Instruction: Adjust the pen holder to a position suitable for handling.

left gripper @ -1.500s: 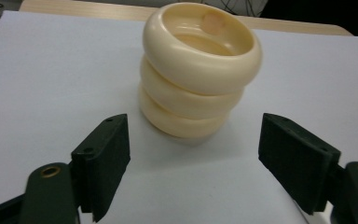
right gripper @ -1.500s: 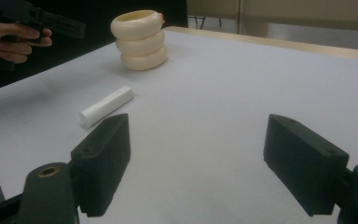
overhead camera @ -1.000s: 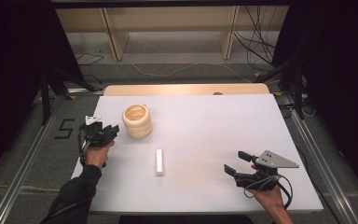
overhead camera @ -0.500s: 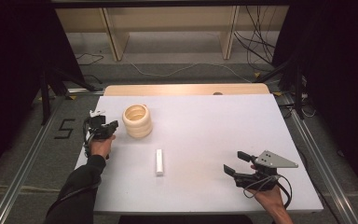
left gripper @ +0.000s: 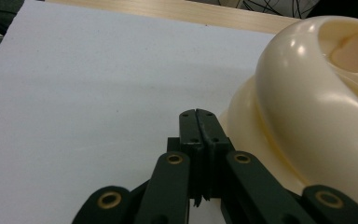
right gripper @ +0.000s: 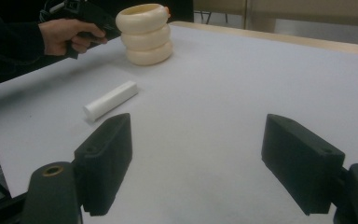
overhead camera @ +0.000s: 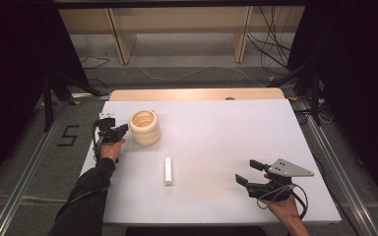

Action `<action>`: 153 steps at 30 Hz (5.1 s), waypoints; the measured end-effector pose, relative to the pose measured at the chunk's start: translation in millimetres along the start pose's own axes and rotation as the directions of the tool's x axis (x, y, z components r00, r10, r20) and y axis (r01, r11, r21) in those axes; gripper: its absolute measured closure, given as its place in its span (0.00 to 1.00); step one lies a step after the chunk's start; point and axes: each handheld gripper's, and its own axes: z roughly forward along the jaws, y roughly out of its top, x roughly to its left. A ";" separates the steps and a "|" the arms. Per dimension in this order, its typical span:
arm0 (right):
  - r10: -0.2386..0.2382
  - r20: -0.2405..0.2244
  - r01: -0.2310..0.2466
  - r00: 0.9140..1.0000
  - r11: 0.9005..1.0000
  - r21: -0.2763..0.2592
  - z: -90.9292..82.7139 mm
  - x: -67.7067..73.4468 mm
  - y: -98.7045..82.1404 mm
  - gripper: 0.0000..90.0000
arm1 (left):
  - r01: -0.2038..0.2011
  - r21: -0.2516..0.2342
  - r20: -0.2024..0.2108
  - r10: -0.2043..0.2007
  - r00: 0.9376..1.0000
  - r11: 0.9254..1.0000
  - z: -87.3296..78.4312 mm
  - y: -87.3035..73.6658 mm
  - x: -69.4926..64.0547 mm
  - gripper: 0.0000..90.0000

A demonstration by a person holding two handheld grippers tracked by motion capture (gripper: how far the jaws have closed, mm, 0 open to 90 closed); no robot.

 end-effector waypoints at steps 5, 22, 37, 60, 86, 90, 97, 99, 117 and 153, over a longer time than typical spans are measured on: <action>0.002 -0.002 -0.002 1.000 1.000 0.001 0.3 -0.8 -0.3 0.28 | -0.004 0.004 0.011 0.004 1.000 1.000 3.3 1.2 -3.8 0.99; 0.003 -0.006 -0.003 1.000 1.000 0.012 2.1 -1.4 -0.9 0.28 | -0.067 0.023 0.050 0.066 0.997 0.997 15.7 6.5 -34.1 0.99; 0.000 -0.010 0.000 1.000 1.000 0.012 1.6 -1.2 -0.7 0.28 | -0.118 0.039 0.110 0.113 0.988 0.992 28.9 7.1 -77.6 0.99; 0.001 -0.012 -0.001 1.000 1.000 0.009 0.2 -1.8 -0.2 0.28 | -0.163 0.072 0.186 0.147 0.971 0.984 39.4 1.6 -134.1 0.99; 0.004 -0.016 -0.004 1.000 1.000 0.012 0.5 -2.2 -0.5 0.28 | -0.142 0.119 0.206 0.116 0.972 0.983 42.4 -2.8 -156.3 0.99; 0.002 -0.016 -0.002 1.000 1.000 0.012 0.5 -2.1 -0.5 0.28 | -0.132 0.121 0.183 0.109 0.977 0.984 40.1 -0.2 -149.9 0.96; 0.003 -0.016 -0.002 1.000 1.000 0.013 1.0 -2.4 -0.7 0.28 | -0.145 0.133 0.173 0.121 0.977 0.980 27.7 7.1 -137.7 0.84; 0.001 -0.015 -0.001 1.000 1.000 0.014 0.8 -2.1 -0.5 0.28 | -0.128 0.127 0.176 0.104 0.979 0.984 21.9 9.1 -135.0 0.79; 0.003 -0.016 -0.003 1.000 1.000 0.016 0.8 -2.4 -1.3 0.28 | -0.176 0.239 0.156 0.141 0.978 0.955 -19.8 0.5 -135.3 0.32; 0.003 -0.008 -0.003 1.000 1.000 0.023 0.5 -3.5 -3.6 0.28 | -0.227 0.352 0.162 0.180 0.970 0.908 -58.5 -44.7 -141.5 0.17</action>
